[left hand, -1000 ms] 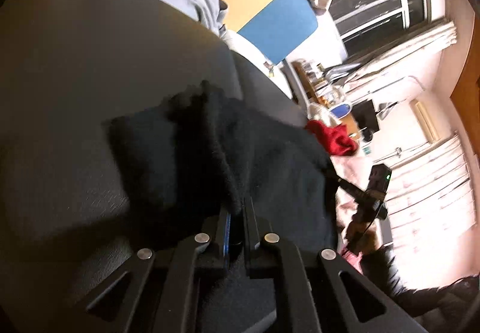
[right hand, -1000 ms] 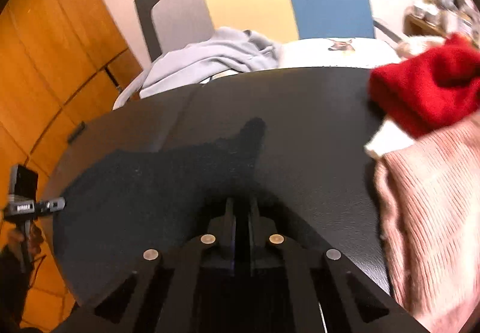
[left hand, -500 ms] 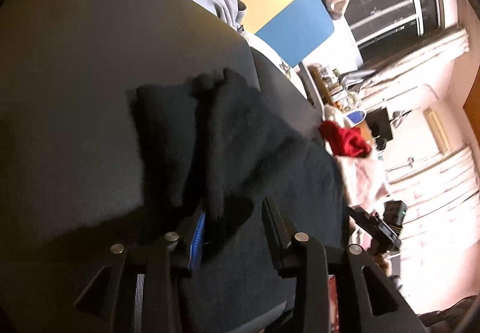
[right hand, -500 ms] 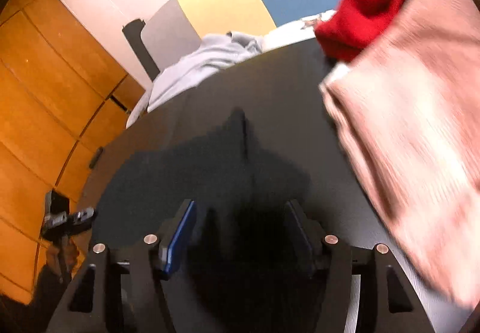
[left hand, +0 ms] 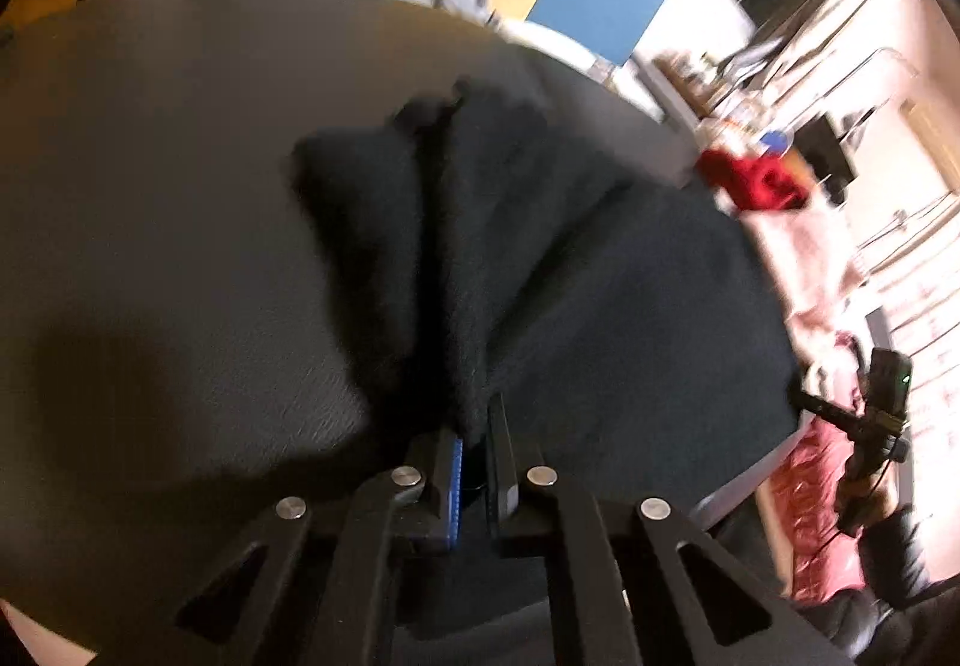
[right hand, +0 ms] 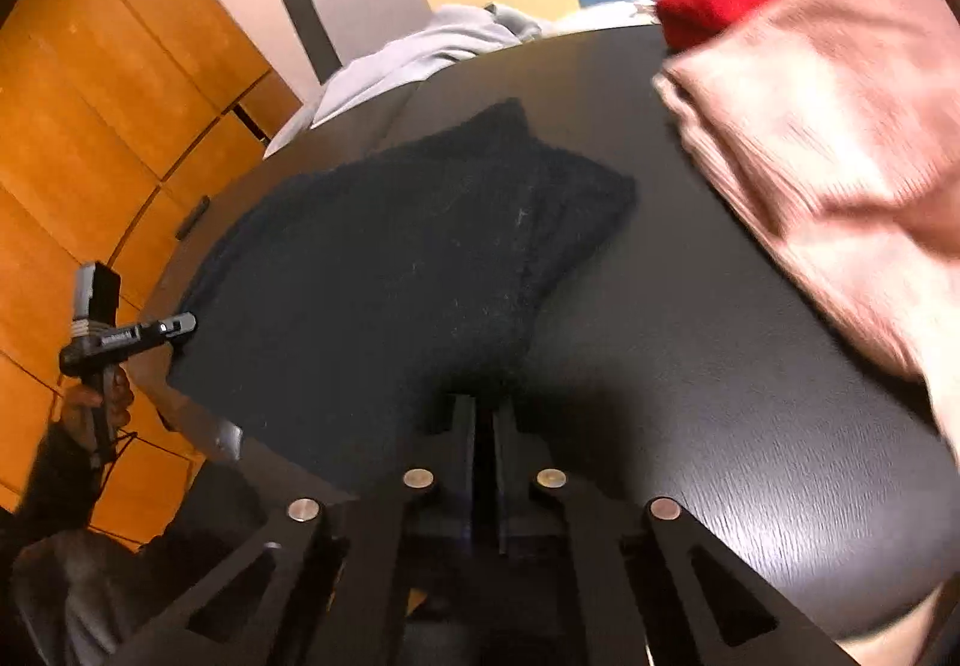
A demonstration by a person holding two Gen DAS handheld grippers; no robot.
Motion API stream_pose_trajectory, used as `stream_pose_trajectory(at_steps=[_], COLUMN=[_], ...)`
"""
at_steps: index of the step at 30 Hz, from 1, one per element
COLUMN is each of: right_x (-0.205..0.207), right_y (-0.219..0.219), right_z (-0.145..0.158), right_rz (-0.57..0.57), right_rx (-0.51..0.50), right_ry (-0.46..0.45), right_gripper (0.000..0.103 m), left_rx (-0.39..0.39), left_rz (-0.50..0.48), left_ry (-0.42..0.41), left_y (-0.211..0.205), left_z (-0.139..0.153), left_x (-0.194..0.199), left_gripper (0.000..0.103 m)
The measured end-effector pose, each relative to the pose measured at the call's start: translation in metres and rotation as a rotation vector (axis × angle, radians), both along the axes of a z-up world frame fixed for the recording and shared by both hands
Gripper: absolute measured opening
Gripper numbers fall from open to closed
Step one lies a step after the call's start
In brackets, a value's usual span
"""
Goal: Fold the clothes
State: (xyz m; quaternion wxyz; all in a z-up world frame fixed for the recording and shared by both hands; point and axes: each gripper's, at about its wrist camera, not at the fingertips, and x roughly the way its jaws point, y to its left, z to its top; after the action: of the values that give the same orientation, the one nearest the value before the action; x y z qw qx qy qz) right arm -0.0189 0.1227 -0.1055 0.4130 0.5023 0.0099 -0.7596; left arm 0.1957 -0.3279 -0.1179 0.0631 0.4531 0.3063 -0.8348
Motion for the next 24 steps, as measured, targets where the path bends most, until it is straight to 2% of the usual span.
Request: stream_pose_trajectory(at_steps=[3,4,5,7,9,11,13,14,17,20,24], right_x=[0.001,0.0,0.0,0.002,0.002,0.001,-0.003,-0.004,-0.011,-0.017,-0.021], right_y=[0.007,0.009,0.01,0.015,0.02,0.028,0.031,0.032,0.03,0.026,0.014], right_z=[-0.013,-0.015,-0.015,-0.012,-0.007,-0.002,-0.003,-0.003,-0.011,-0.023,-0.03], right_rz=[-0.019,-0.027,-0.033,-0.034,-0.049,-0.05,-0.044,-0.046,-0.024,0.023,0.127], right_rx=[-0.001,-0.005,-0.013,-0.028,-0.052,-0.133,-0.194,-0.206,-0.267,-0.361,-0.492], right_ry=[-0.025,-0.032,-0.033,-0.041,-0.043,-0.072,-0.111,-0.113,-0.15,-0.245,-0.399], right_gripper=[0.005,0.005,0.007,0.023,0.052,0.054,0.06,0.066,0.068,0.07,0.075], left_rx=[-0.001,-0.023,-0.05,-0.091,-0.085,-0.091,-0.116,-0.11,-0.072,-0.078,-0.065], left_rz=[0.074,0.106,0.141,0.199,0.192,0.108,0.015,-0.051,-0.251,-0.427,-0.597], left_ry=[0.031,0.046,0.066,0.118,0.196,0.247,0.269,0.278,0.299,0.28,0.221], left_y=[-0.007,-0.008,-0.009,-0.009,-0.002,0.017,0.041,0.055,0.108,0.164,0.218], left_z=[0.009,0.017,0.026,0.045,0.061,0.071,0.075,0.076,0.07,0.056,0.033], left_x=[0.012,0.016,0.021,0.029,0.026,0.009,-0.012,-0.026,-0.07,-0.105,-0.135], left_gripper=[0.013,0.023,0.026,0.028,0.032,0.033,0.033,0.034,0.035,0.035,0.035])
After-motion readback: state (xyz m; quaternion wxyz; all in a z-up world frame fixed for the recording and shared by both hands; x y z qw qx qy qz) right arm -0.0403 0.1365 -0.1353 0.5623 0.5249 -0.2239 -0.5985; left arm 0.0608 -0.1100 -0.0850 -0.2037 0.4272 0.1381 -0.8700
